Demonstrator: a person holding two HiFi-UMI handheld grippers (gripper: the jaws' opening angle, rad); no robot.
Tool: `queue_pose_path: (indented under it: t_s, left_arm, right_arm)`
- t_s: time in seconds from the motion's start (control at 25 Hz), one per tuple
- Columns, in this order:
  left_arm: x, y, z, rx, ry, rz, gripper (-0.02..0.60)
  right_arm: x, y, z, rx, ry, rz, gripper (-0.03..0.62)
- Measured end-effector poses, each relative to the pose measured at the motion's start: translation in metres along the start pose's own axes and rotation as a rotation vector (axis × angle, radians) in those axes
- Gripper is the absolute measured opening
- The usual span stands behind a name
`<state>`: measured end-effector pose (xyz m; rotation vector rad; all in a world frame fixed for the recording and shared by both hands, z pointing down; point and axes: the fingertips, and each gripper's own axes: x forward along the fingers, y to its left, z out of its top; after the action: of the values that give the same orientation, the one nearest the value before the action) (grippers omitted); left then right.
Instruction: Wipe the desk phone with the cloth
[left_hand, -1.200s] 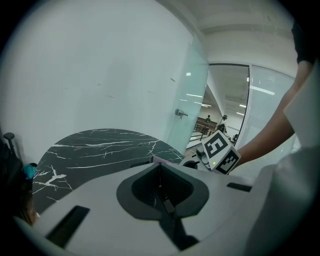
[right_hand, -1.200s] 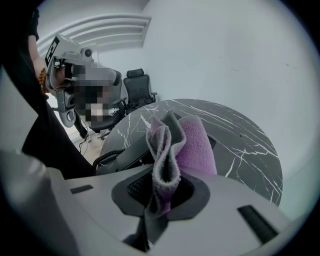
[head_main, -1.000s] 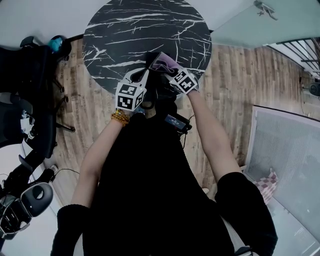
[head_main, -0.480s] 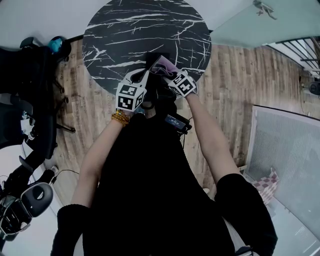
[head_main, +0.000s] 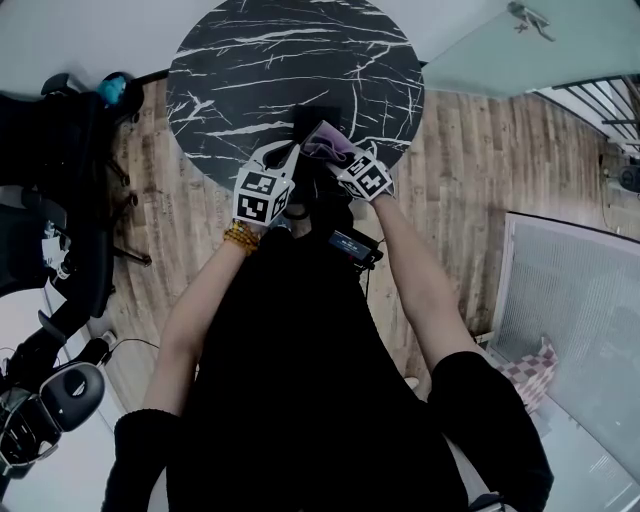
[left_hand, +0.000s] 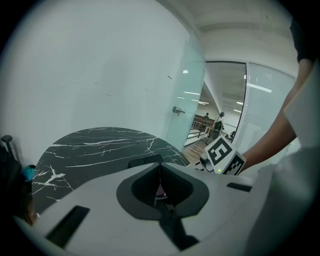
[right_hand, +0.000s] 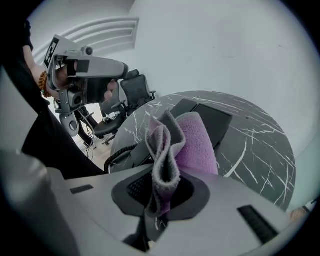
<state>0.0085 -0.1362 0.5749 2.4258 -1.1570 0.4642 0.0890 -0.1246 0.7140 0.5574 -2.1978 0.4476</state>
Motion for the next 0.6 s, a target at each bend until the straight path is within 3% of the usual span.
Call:
queue_pose_path:
  t_s: [0.6]
  left_arm:
    - [-0.003, 0.003, -0.003, -0.005, 0.0, 0.007, 0.014]
  right_arm:
    - [0.004, 0.015, -0.015, 0.017, 0.019, 0.037, 0.054]
